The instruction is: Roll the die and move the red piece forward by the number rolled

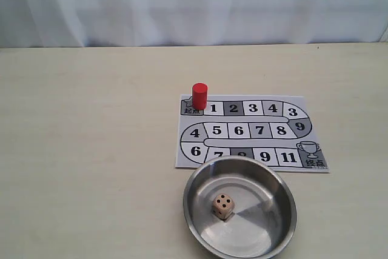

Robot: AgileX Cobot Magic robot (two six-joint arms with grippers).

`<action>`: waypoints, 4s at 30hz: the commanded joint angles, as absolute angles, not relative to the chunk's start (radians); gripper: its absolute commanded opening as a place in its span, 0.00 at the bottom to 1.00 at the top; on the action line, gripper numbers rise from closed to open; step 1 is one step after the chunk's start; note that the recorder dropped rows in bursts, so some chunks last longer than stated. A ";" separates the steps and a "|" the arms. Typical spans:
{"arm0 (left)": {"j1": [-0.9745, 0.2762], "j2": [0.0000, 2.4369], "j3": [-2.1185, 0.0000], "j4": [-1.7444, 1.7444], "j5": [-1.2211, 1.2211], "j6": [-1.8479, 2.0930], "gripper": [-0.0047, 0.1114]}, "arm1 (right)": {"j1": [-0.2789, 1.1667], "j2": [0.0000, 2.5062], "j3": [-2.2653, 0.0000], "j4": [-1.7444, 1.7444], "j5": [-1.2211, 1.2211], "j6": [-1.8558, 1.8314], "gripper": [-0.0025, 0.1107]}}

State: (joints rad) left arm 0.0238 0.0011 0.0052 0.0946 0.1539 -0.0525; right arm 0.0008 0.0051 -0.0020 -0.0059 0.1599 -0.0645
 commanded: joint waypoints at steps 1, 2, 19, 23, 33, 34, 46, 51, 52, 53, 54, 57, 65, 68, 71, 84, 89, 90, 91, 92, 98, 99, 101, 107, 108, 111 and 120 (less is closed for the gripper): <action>0.024 0.000 0.000 0.093 0.142 -0.053 0.04 | 0.002 0.000 0.000 -0.016 0.162 -0.066 0.06; 0.024 0.000 0.000 0.093 0.142 -0.053 0.04 | 0.002 0.000 0.000 -0.016 0.162 -0.066 0.06; 0.024 0.000 0.000 0.093 0.142 -0.053 0.04 | 0.002 0.000 -0.190 0.220 0.075 -0.068 0.06; 0.024 0.000 0.000 0.093 0.142 -0.053 0.04 | 0.002 0.032 -0.416 0.220 0.345 -0.068 0.06; 0.024 0.000 0.000 0.093 0.142 -0.053 0.04 | 0.023 0.443 -0.683 0.408 0.688 -0.398 0.15; 0.024 0.000 0.000 0.093 0.142 -0.053 0.04 | 0.033 0.473 -0.685 0.463 0.693 -0.451 0.19; 0.024 0.000 0.000 0.093 0.142 -0.053 0.04 | 0.263 0.825 -0.685 0.532 0.706 -0.598 0.50; 0.024 0.000 0.000 0.093 0.142 -0.053 0.04 | 0.337 0.986 -0.693 0.532 0.697 -0.591 0.50; 0.024 0.000 0.000 0.093 0.142 -0.053 0.04 | 0.351 1.029 -0.703 0.530 0.699 -0.585 0.50; 0.024 0.000 0.000 0.093 0.142 -0.053 0.04 | 0.366 1.056 -0.714 0.530 0.708 -0.583 0.50; 0.024 0.000 0.000 0.093 0.142 -0.053 0.04 | 0.381 1.089 -0.730 0.527 0.715 -0.583 0.50; 0.024 0.000 0.000 0.093 0.142 -0.053 0.04 | 0.429 1.166 -0.766 0.527 0.701 -0.581 0.50; 0.024 0.000 0.000 0.093 0.142 -0.053 0.04 | 0.561 1.341 -0.825 0.410 0.604 -0.471 0.50; 0.024 0.000 0.000 0.093 0.142 -0.053 0.04 | 0.591 1.399 -0.825 0.323 0.573 -0.407 0.50; 0.024 0.000 0.000 0.093 0.142 -0.053 0.04 | 0.596 1.456 -0.825 0.324 0.559 -0.388 0.50; 0.024 0.000 0.000 0.091 0.143 -0.053 0.04 | 0.596 1.627 -0.825 0.354 0.465 -0.388 0.50; 0.024 0.000 0.000 0.091 0.143 -0.053 0.04 | 0.596 1.678 -0.825 0.354 0.433 -0.388 0.50; 0.024 0.000 0.000 0.091 0.143 -0.053 0.04 | 0.596 1.689 -0.825 0.354 0.424 -0.388 0.50; 0.024 0.000 0.000 0.091 0.143 -0.053 0.04 | 0.596 1.698 -0.825 0.354 0.418 -0.388 0.50; 0.024 0.000 0.000 0.091 0.143 -0.053 0.04 | 0.596 1.708 -0.825 0.354 0.413 -0.388 0.50; 0.024 0.000 0.000 0.094 0.143 -0.053 0.04 | 0.596 1.759 -0.825 0.358 0.396 -0.388 0.50; 0.024 0.000 0.000 0.094 0.143 -0.053 0.04 | 0.596 1.766 -0.825 0.358 0.396 -0.388 0.50; 0.024 0.000 0.000 0.094 0.143 -0.053 0.04 | 0.596 1.780 -0.825 0.383 0.391 -0.390 0.50; 0.024 0.000 0.000 0.094 0.143 -0.053 0.04 | 0.596 1.799 -0.825 0.387 0.387 -0.390 0.50; 0.024 0.000 0.000 0.094 0.143 -0.053 0.04 | 0.596 1.799 -0.825 0.387 0.387 -0.390 0.50; 0.024 0.000 0.000 0.094 0.143 -0.053 0.04 | 0.596 1.799 -0.825 0.387 0.385 -0.390 0.50; 0.024 0.000 0.000 0.094 0.143 -0.053 0.04 | 0.596 1.799 -0.825 0.387 0.365 -0.390 0.50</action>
